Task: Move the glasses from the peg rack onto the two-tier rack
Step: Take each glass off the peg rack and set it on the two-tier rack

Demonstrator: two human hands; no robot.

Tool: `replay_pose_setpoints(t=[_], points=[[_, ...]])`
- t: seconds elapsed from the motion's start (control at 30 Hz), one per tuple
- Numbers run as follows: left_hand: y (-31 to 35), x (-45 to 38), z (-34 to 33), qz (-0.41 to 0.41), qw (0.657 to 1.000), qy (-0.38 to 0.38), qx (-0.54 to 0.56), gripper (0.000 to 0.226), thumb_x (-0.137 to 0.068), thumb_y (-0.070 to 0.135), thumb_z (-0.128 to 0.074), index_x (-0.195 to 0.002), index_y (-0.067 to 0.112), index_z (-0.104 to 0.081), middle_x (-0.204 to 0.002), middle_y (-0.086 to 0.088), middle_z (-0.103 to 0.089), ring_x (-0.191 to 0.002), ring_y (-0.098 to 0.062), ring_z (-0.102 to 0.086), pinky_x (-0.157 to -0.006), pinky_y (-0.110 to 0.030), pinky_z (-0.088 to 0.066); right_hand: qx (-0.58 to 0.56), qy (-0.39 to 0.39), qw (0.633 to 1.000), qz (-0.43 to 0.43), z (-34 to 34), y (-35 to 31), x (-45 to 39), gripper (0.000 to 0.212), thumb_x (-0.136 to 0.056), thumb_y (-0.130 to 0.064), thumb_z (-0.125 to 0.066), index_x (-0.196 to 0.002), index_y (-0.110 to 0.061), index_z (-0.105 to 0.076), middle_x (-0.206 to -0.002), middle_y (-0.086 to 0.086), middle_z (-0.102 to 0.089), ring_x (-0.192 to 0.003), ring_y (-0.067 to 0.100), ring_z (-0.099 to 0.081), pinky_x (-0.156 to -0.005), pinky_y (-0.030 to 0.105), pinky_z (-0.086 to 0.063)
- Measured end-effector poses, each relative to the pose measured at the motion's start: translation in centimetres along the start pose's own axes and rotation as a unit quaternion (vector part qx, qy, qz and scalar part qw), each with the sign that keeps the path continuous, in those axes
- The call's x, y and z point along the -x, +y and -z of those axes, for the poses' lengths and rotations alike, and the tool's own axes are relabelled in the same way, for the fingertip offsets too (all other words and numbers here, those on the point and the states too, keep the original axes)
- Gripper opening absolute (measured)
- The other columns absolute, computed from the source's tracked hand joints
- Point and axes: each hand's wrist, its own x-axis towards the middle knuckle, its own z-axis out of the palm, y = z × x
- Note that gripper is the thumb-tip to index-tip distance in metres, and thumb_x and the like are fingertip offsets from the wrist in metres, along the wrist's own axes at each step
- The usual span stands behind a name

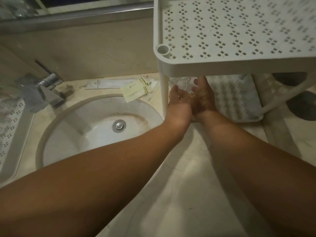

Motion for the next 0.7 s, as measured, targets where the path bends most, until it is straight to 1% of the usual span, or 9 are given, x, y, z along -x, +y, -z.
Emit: replay_pose_setpoints(t=[0.03,0.1,0.17,0.27,0.33,0.43,0.57,0.63,0.7], points=[[0.3,0.3,0.3,0.011,1.000,-0.014,-0.005,0.061,-0.099,0.031,-0.047,-0.154,0.040,-0.022,-0.149,-0.002,-0.048,-0.115,-0.029,-0.064,-0.087,-0.043,-0.058,0.034,0.020,0.999,0.018,0.2,0.1,0.3,0.078,-0.067,-0.046,-0.076,-0.132,-0.015,-0.047,-0.133,0.008,-0.052,-0.120,0.023,-0.054,-0.098,0.036,-0.048],[0.3,1.8,1.3,0.014,0.999,-0.049,0.002,0.075,-0.084,0.035,-0.057,-0.152,0.041,-0.028,-0.135,0.005,-0.058,-0.101,-0.024,-0.070,-0.075,-0.034,-0.055,0.060,0.029,0.997,0.029,0.6,0.5,1.3,0.071,-0.079,-0.032,-0.079,-0.139,-0.024,-0.042,-0.141,0.001,-0.046,-0.124,0.017,-0.050,-0.098,0.029,-0.046],[0.3,3.0,2.3,0.012,0.997,-0.076,-0.014,0.082,-0.073,0.038,-0.059,-0.151,0.041,-0.032,-0.126,0.008,-0.063,-0.099,-0.021,-0.070,-0.076,-0.033,-0.053,0.078,0.035,0.996,0.032,1.3,0.6,2.0,0.072,-0.082,-0.032,-0.078,-0.143,-0.030,-0.040,-0.143,-0.004,-0.044,-0.122,0.011,-0.050,-0.099,0.028,-0.045],[0.4,4.8,3.9,0.010,0.994,-0.102,-0.046,0.078,-0.071,0.038,-0.057,-0.147,0.038,-0.039,-0.112,0.010,-0.067,-0.103,-0.020,-0.069,-0.081,-0.035,-0.052,0.091,0.046,0.994,0.037,1.8,0.2,4.2,0.067,-0.084,-0.027,-0.076,-0.141,-0.032,-0.042,-0.141,-0.008,-0.046,-0.117,0.007,-0.051,-0.093,0.022,-0.044],[0.4,5.6,5.1,0.013,0.991,-0.111,-0.070,0.073,-0.072,0.039,-0.057,-0.144,0.034,-0.045,-0.112,0.011,-0.064,-0.104,-0.021,-0.068,-0.084,-0.036,-0.053,0.092,0.057,0.993,0.044,1.9,-0.6,5.7,0.062,-0.084,-0.024,-0.075,-0.138,-0.031,-0.044,-0.138,-0.010,-0.049,-0.116,0.007,-0.053,-0.092,0.023,-0.046],[0.6,7.0,7.3,0.007,0.989,-0.120,-0.090,0.067,-0.072,0.040,-0.060,-0.137,0.032,-0.052,-0.114,0.006,-0.062,-0.102,-0.020,-0.068,-0.080,-0.034,-0.051,0.072,0.061,0.994,0.056,1.4,-1.6,8.2,0.051,-0.086,-0.027,-0.072,-0.131,-0.034,-0.049,-0.130,-0.018,-0.051,-0.110,0.003,-0.055,-0.091,0.026,-0.049],[1.3,8.9,11.4,-0.047,0.982,-0.112,-0.142,0.055,-0.077,0.032,-0.065,-0.130,0.039,-0.054,-0.117,0.009,-0.059,-0.092,-0.008,-0.066,-0.077,-0.027,-0.050,0.076,0.056,0.991,0.095,0.0,-3.3,11.6,0.035,-0.088,-0.033,-0.067,-0.120,-0.035,-0.055,-0.120,-0.019,-0.057,-0.102,-0.001,-0.057,-0.083,0.023,-0.049],[2.0,10.2,13.7,-0.084,0.976,-0.106,-0.170,0.050,-0.086,0.025,-0.066,-0.132,0.039,-0.053,-0.120,0.012,-0.058,-0.083,-0.002,-0.065,-0.071,-0.018,-0.051,0.061,0.065,0.990,0.106,-1.3,-4.1,13.5,0.027,-0.088,-0.030,-0.066,-0.113,-0.033,-0.058,-0.112,-0.018,-0.060,-0.097,-0.001,-0.059,-0.078,0.020,-0.049],[2.7,11.5,16.0,-0.121,0.971,-0.084,-0.187,0.048,-0.088,0.024,-0.065,-0.132,0.039,-0.052,-0.120,0.014,-0.057,-0.081,-0.003,-0.065,-0.062,-0.011,-0.049,0.031,0.073,0.990,0.116,-2.9,-4.9,15.5,0.022,-0.089,-0.024,-0.067,-0.109,-0.029,-0.060,-0.105,-0.016,-0.062,-0.091,0.000,-0.059,-0.072,0.014,-0.047]])
